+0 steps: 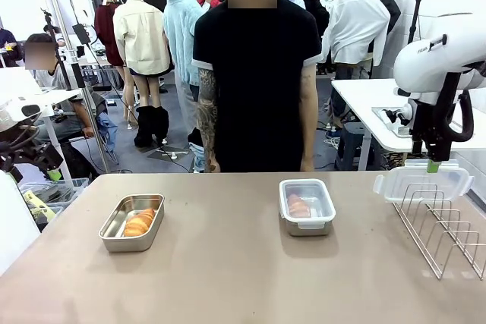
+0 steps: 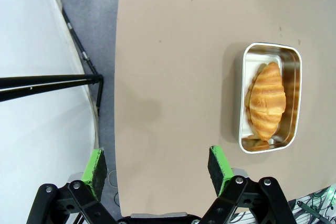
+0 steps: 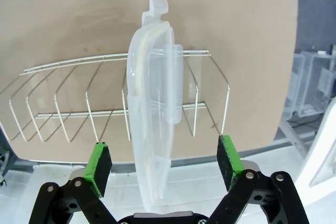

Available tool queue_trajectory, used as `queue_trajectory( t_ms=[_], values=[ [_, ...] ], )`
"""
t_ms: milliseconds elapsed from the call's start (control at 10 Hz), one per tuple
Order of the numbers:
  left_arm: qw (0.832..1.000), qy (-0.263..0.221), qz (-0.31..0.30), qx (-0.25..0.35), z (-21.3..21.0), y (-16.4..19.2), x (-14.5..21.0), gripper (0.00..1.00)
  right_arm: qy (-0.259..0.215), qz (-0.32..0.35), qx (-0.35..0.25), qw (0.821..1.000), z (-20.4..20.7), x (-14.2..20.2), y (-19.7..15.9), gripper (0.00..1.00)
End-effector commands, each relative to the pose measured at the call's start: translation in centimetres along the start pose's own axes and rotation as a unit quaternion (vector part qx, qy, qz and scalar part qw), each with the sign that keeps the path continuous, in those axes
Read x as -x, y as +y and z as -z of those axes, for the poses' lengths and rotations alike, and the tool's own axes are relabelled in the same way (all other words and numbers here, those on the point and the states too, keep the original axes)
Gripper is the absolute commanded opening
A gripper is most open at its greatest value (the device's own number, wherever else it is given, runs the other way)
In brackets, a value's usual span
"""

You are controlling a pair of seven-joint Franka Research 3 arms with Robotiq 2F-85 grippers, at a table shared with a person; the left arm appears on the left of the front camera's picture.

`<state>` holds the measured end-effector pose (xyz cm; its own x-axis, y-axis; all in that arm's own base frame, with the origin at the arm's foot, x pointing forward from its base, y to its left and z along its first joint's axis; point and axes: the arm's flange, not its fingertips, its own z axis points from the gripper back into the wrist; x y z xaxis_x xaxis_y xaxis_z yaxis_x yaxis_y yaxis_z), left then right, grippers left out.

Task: Place the bread in airtight containers.
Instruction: Pick up one Airtight Container lid and hand it to the human.

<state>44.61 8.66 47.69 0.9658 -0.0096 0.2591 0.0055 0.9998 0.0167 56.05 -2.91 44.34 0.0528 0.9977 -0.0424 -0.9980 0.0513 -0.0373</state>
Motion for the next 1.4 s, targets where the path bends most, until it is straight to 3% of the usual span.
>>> queue_trajectory(
  t_ms=[0,300,400,800,900,1300],
  values=[
    [1.0,0.001,0.007,0.002,-0.1,0.1,0.1,1.0,-0.001,-0.019,-0.017,1.0,0.5,0.6,-1.3,1.0],
    [1.0,0.001,0.007,0.002,-0.1,0.1,0.1,1.0,0.0,-0.019,-0.015,1.0,1.2,1.2,-2.5,1.0],
    [1.0,0.001,0.007,0.002,-0.1,0.1,0.1,1.0,-0.002,-0.026,-0.014,1.0,1.0,1.2,-2.7,0.85],
    [1.0,0.001,0.007,0.002,-0.1,0.1,0.1,1.0,-0.01,-0.029,-0.015,0.999,0.6,1.2,-2.7,0.07],
    [1.0,0.001,0.007,0.002,-0.1,0.1,0.1,1.0,-0.012,-0.032,-0.019,0.999,0.6,1.2,-2.7,0.0],
    [1.0,0.001,0.007,0.002,-0.1,0.1,0.1,1.0,-0.009,-0.021,-0.019,1.0,-0.3,0.9,-2.4,0.0]
  ],
)
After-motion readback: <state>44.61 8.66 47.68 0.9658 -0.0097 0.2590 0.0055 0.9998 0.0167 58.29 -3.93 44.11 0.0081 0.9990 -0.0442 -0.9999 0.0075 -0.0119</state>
